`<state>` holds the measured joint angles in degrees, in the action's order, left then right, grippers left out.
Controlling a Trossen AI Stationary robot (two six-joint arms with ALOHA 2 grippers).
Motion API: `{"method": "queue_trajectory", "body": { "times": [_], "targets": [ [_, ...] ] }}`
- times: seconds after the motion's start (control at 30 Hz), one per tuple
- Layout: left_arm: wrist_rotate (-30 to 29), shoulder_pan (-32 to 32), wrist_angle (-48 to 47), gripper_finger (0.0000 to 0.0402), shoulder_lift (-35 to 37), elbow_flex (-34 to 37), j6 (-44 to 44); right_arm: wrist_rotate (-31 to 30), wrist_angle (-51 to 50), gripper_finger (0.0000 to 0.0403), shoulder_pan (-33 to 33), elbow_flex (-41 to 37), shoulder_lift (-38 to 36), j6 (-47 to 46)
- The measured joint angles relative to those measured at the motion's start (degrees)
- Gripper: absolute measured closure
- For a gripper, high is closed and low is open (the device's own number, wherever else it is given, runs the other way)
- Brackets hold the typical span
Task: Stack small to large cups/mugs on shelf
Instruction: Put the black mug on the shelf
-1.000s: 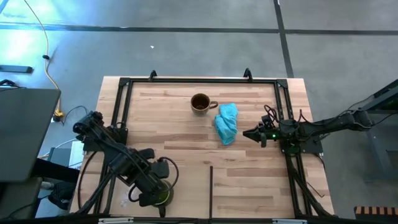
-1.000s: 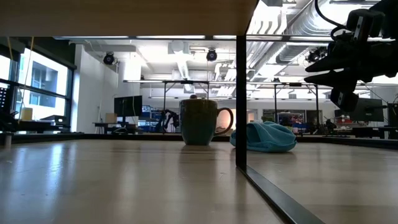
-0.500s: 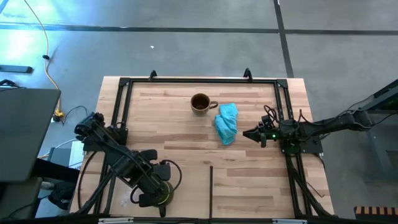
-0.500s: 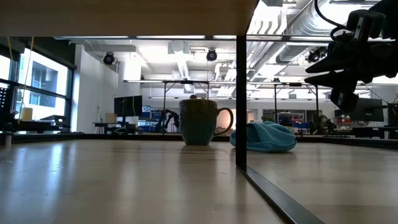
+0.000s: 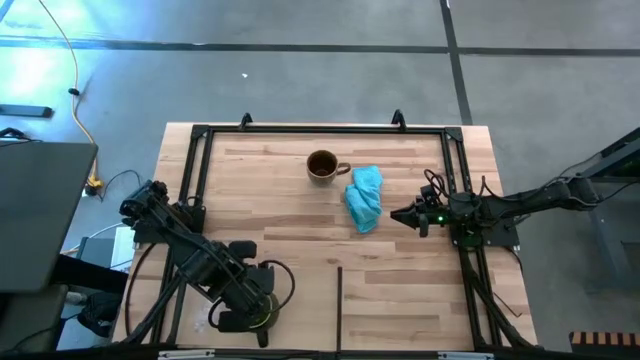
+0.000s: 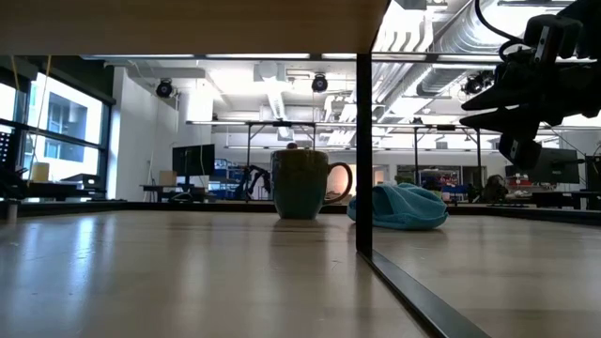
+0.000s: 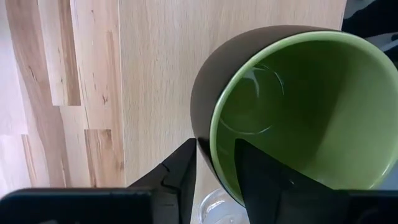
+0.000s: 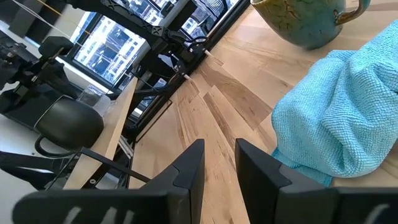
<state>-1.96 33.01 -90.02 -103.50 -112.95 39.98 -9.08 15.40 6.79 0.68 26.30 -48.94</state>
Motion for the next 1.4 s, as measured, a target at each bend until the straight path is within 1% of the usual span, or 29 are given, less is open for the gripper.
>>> {"method": "queue_trajectory", "body": {
  "times": [0.63, 0.93, 1.4],
  "targets": [
    [0.0, 0.0, 0.0, 0.0305, 0.1, 0.0, -6.4, 0.0, 0.0, 0.0322, 0.0, 0.0, 0.0, 0.0],
    [0.0, 0.0, 0.0, 0.0305, 0.1, 0.0, -11.6, 0.0, 0.0, 0.0322, 0.0, 0.0, 0.0, 0.0],
    [-1.7, 0.0, 0.0, 0.0305, 0.1, 0.0, -12.9, -0.4, 0.0, 0.0322, 0.0, 0.0, 0.0, -0.1]
  ]
}}
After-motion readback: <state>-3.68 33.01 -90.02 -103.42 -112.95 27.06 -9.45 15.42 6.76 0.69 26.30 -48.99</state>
